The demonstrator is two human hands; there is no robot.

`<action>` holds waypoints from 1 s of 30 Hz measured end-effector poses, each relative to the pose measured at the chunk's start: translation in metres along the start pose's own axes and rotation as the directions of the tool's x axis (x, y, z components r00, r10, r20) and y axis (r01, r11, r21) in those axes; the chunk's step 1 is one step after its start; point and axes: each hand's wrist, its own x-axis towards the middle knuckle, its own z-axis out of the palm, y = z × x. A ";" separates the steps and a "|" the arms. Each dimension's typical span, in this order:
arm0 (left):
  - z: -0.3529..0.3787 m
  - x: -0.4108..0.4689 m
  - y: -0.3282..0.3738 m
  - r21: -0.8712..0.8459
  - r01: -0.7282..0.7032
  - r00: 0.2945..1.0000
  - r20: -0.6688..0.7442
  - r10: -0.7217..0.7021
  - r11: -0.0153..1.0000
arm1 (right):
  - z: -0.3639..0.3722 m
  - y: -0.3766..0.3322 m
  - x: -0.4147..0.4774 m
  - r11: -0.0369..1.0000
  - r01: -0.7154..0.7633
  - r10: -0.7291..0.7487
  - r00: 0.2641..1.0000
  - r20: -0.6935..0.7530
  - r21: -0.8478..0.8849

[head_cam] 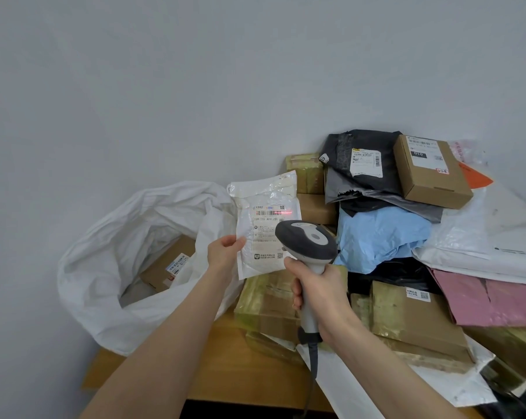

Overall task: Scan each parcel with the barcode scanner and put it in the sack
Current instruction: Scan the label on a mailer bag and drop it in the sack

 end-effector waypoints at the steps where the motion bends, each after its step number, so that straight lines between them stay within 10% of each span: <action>1: 0.000 -0.001 0.000 -0.004 0.001 1.000 -0.005 -0.001 1.000 | -0.001 0.000 0.000 1.000 0.001 -0.001 1.000 0.003 -0.005; 19: -0.119 0.022 0.006 -0.070 0.058 0.947 -0.312 -0.077 0.996 | 0.094 -0.016 0.060 0.994 -0.074 0.057 0.979 0.195 0.082; 30: -0.198 0.149 -0.061 -0.132 0.268 0.784 -0.546 -0.295 0.954 | 0.201 0.026 0.146 0.987 -0.159 0.161 0.981 0.112 -0.026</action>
